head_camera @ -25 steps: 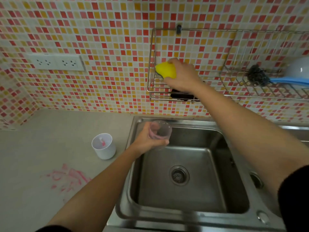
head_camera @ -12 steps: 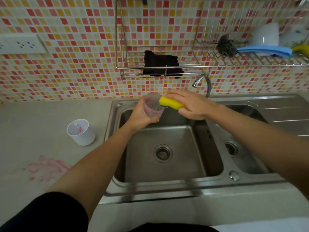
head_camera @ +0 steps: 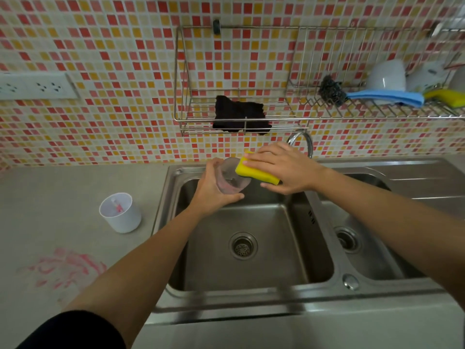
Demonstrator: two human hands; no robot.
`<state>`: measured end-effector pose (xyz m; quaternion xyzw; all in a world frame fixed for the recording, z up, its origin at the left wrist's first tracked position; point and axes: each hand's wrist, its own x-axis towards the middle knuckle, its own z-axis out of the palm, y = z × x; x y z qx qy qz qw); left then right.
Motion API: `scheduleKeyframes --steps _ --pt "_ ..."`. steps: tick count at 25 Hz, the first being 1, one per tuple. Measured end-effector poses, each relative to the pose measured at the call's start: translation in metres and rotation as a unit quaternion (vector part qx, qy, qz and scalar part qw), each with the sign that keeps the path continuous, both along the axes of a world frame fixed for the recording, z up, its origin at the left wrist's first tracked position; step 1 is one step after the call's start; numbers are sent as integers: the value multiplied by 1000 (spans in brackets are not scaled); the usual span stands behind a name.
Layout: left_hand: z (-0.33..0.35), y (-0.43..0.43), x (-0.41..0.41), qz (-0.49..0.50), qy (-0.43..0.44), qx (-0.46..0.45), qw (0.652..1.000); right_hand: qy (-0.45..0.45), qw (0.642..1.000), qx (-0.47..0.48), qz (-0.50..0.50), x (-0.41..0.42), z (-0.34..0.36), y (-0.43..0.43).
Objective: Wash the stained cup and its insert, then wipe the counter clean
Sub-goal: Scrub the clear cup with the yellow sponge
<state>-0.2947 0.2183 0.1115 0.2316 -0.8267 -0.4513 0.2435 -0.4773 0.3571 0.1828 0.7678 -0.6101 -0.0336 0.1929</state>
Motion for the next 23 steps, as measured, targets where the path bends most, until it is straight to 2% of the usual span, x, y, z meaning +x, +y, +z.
scheduleKeyframes --steps 4,9,18,23 --pt "-7 -1 0 33 6 -15 999 16 998 -25 54 2 -5 0" --pt "-4 0 0 19 -1 -54 998 58 994 14 91 2 -18 1" --pt "4 17 -7 58 60 -89 992 113 979 -52 163 -7 -22 -8" --pt "0 16 -8 51 49 -78 994 124 970 -83 191 -7 -28 -7"
